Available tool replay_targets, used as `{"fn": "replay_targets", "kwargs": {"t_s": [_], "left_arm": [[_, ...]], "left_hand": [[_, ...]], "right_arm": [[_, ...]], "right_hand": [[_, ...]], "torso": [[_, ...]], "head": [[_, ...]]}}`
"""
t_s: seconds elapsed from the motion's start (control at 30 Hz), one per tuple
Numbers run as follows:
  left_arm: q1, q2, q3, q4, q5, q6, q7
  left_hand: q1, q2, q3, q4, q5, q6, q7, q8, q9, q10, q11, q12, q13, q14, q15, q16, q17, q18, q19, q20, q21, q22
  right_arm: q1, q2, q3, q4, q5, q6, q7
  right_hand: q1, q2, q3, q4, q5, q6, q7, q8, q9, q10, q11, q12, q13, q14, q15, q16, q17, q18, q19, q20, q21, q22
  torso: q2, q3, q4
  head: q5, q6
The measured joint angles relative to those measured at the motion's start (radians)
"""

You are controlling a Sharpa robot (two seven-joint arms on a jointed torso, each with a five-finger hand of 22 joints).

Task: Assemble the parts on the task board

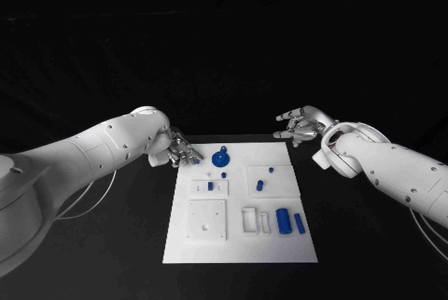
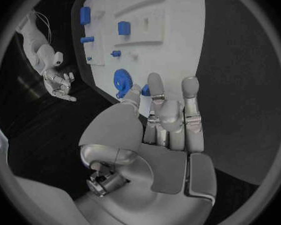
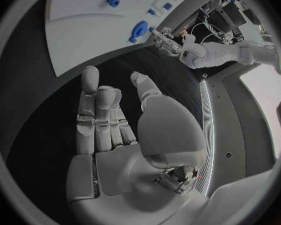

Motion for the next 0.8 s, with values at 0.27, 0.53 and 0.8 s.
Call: {"fn": "replay_targets", "kwargs": {"t_s": [0.27, 0.53, 0.8], "left_arm": [[0.0, 0.001, 0.0, 0.0, 0.012, -0.005, 0.002], [0.0, 0.001, 0.0, 0.0, 0.025, -0.013, 0.002], [0.0, -0.003, 0.0, 0.0, 0.055, -0.026, -0.005]], "left_hand": [[0.028, 0.028, 0.016, -0.026, 0.012, 0.012, -0.012, 0.008, 0.021, 0.0, 0.0, 0.0, -0.001, 0.0, 0.0, 0.0, 0.0, 0.0, 0.0, 0.0, 0.0, 0.0], [0.052, 0.038, 0.075, -0.074, 0.016, 0.011, -0.018, 0.034, 0.096, -0.003, -0.003, -0.001, -0.001, 0.004, -0.004, 0.0, 0.002, 0.0, 0.0, 0.0, 0.0, 0.0], [0.058, 0.036, 0.168, -0.106, 0.128, -0.029, -0.041, 0.135, 0.175, 0.0, -0.012, 0.018, 0.006, 0.006, -0.006, 0.011, 0.013, 0.0, 0.0, 0.0, 0.008, 0.0]], "right_arm": [[0.0, 0.004, 0.0, -0.005, 0.0, 0.001, -0.001], [0.0, 0.009, 0.0, -0.01, 0.0, 0.003, -0.001], [0.0, 0.011, 0.0, -0.015, 0.0, 0.01, -0.002]], "right_hand": [[0.0, 0.0, 0.0, 0.0, 0.0, 0.0, 0.0, 0.0, 0.0, 0.0, 0.0, 0.0, 0.0, 0.0, 0.0, 0.0, 0.0, 0.0, 0.0, 0.0, 0.0, 0.0], [0.0, 0.0, 0.0, 0.0, 0.0, 0.0, 0.0, 0.0, 0.0, 0.0, 0.0, 0.0, 0.0, 0.0, 0.0, 0.0, 0.0, 0.0, 0.0, 0.0, 0.0, 0.0], [0.0, 0.0, 0.0, 0.0, 0.0, 0.0, 0.0, 0.0, 0.0, 0.0, 0.0, 0.0, 0.0, 0.0, 0.0, 0.0, 0.0, 0.0, 0.0, 0.0, 0.0, 0.0]], "torso": [[0.0, -0.0003, 0.0004], [0.0, -0.0003, 0.0012], [0.0, -0.0007, 0.001]], "head": [[-0.001, -0.001], [0.0, -0.002], [0.001, -0.002]]}}
